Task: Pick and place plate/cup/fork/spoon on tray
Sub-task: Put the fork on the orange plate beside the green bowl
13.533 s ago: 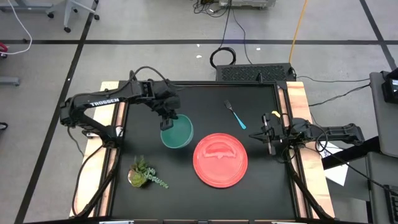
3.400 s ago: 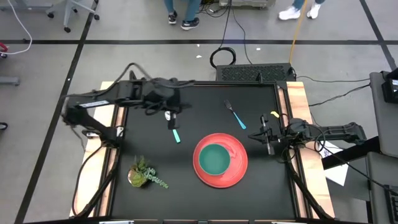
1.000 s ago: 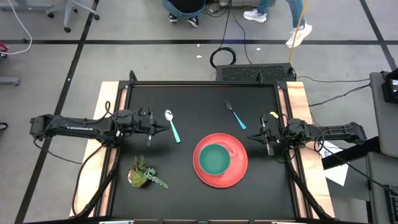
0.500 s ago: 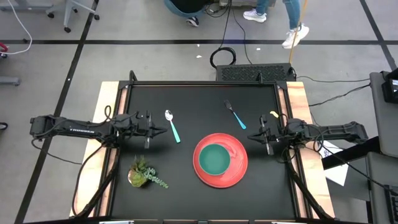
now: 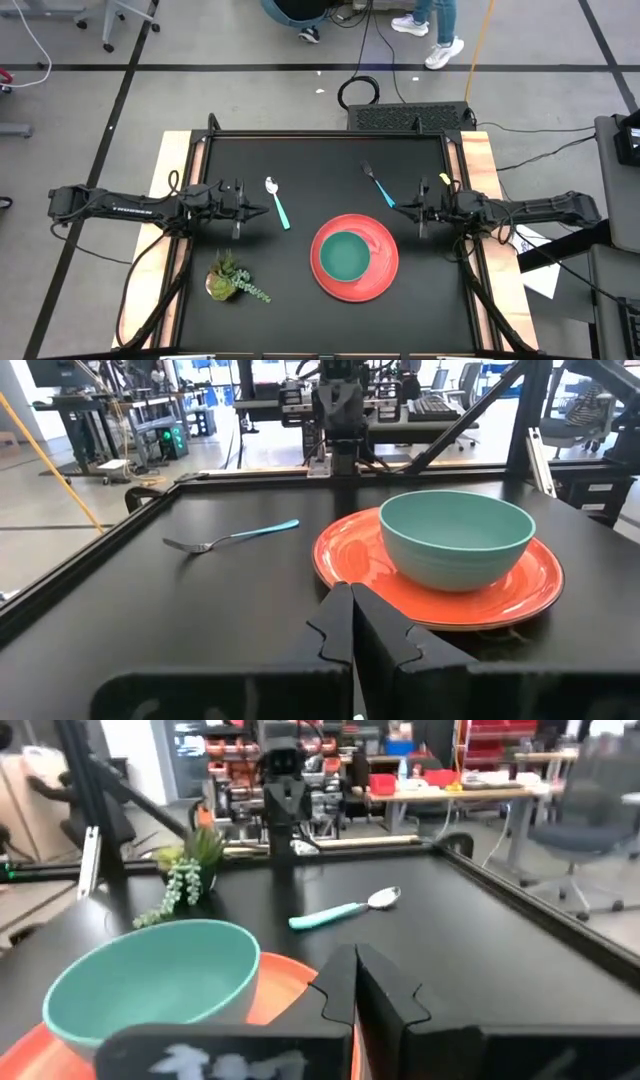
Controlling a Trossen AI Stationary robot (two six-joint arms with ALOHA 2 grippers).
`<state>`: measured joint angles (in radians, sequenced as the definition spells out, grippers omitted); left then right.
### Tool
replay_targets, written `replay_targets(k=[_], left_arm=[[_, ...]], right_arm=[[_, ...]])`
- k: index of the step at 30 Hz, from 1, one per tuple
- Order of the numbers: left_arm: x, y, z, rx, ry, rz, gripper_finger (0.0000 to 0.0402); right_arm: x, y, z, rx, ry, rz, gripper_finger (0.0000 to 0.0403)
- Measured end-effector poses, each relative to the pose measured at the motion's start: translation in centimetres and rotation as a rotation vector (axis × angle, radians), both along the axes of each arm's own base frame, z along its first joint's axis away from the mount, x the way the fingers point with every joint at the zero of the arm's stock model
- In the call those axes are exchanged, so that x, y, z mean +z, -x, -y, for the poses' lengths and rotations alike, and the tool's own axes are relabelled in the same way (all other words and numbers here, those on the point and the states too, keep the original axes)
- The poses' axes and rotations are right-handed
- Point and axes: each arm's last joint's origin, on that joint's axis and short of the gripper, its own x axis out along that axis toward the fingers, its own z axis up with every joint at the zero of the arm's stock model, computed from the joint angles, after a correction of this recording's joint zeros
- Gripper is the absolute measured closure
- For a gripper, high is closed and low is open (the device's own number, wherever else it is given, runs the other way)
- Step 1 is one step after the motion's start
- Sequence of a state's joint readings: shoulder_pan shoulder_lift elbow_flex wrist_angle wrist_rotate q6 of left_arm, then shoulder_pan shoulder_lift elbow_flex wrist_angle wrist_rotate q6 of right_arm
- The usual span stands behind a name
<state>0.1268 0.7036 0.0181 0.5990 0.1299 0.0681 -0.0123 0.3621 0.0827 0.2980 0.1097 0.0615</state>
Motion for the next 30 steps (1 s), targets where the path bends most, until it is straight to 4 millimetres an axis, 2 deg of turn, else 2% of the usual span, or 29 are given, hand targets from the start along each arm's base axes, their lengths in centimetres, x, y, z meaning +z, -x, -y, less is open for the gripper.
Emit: replay_targets(k=[5,10,18,22,25,30], left_arm=[[0.0,0.0,0.0,0.001,0.001,0.002,0.0396],[0.0,0.0,0.0,0.001,0.002,0.002,0.0383],[0.0,0.0,0.0,0.001,0.011,0.002,0.0399],[0.0,0.0,0.0,0.002,0.013,0.002,0.0386],[0.0,0.0,0.0,0.002,0.014,0.003,0.0374],[0.0,0.0,0.0,0.002,0.013,0.004,0.0371]], right_arm=[[2.2,-0.9,0.6,-0.047,-0.021,0.024,0.0403],[3.4,-1.9,1.6,-0.111,-0.011,-0.012,0.0398],[2.8,-2.9,3.1,-0.2,-0.039,-0.091,0.0368],[2.6,-3.2,3.8,-0.244,-0.071,-0.092,0.0368],[3.1,-3.5,4.6,-0.293,-0.125,-0.119,0.0365],[4.6,-4.6,5.9,-0.349,-0.15,-0.317,0.0331]])
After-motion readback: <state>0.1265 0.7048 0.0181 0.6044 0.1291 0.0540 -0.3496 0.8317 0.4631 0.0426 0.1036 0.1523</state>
